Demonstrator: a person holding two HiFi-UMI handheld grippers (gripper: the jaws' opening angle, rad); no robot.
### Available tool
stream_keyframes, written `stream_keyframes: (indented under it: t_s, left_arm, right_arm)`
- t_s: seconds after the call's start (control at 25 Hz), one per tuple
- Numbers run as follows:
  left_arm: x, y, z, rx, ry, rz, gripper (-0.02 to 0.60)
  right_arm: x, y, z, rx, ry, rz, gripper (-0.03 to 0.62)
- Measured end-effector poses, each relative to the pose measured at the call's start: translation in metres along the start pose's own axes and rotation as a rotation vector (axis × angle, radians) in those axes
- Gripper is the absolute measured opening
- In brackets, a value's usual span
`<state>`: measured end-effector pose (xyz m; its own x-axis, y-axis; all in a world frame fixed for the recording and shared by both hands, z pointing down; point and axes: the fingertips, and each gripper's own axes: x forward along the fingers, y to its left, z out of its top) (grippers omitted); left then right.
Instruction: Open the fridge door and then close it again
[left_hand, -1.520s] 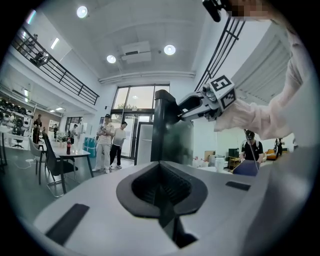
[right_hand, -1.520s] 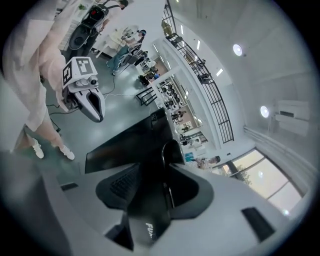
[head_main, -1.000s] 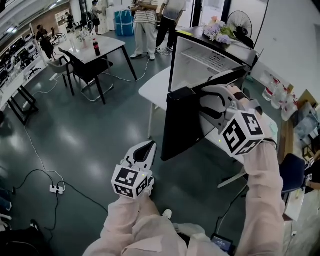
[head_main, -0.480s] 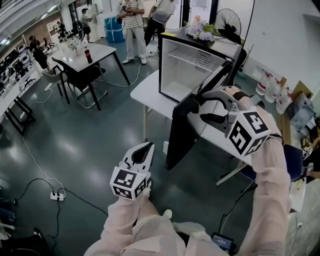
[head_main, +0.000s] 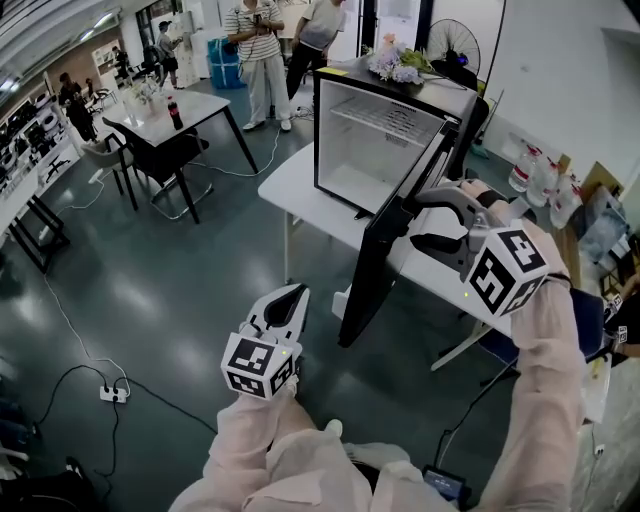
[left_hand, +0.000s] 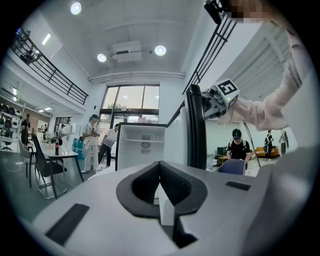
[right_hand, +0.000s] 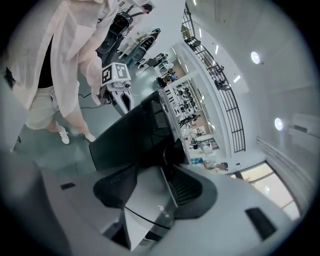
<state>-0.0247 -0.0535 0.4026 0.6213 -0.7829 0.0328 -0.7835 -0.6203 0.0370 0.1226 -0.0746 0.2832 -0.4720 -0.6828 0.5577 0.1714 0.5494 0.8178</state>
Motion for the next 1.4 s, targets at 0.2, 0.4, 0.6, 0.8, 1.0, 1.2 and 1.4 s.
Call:
stream_keyframes:
  t_s: [0.2,0.4,0.6,0.8,1.0,1.2,1.4]
  left_arm:
    - [-0.002,0.004,-0.001,0.002,0.008,0.007,0.011]
    - [0.000,0.002,-0.002,0.006,0.015,0.022,0.011]
    - [0.005,0.000,-0.008,-0.002,0.018,0.047,0.011]
    - [0.006,0.022,-0.010,-0.014,0.019,0.062,0.011]
    - [0.012,0.049,-0.008,-0.021,0.023,0.084,0.012]
    - [0.023,0.072,-0.004,-0.030,0.022,0.107,0.011]
    - [0.038,0.092,-0.005,-0.039,0.025,0.120,0.011]
  right_arm:
    - [0.003,-0.003,0.002,0.007,0.005,-0.009,0.221]
    - [0.011,-0.005,0.000,-0.022,0.031,-0.018,0.229]
    - [0.026,-0.009,0.000,-0.086,0.066,-0.030,0.225]
    - [0.057,-0.029,0.015,-0.084,0.049,-0.029,0.219]
    - [0.087,-0.052,0.024,-0.105,0.057,-0.040,0.213]
    - [0.112,-0.071,0.026,-0.104,0.043,-0.043,0.206]
    - [0.140,-0.090,0.024,-0.107,0.042,-0.048,0.206]
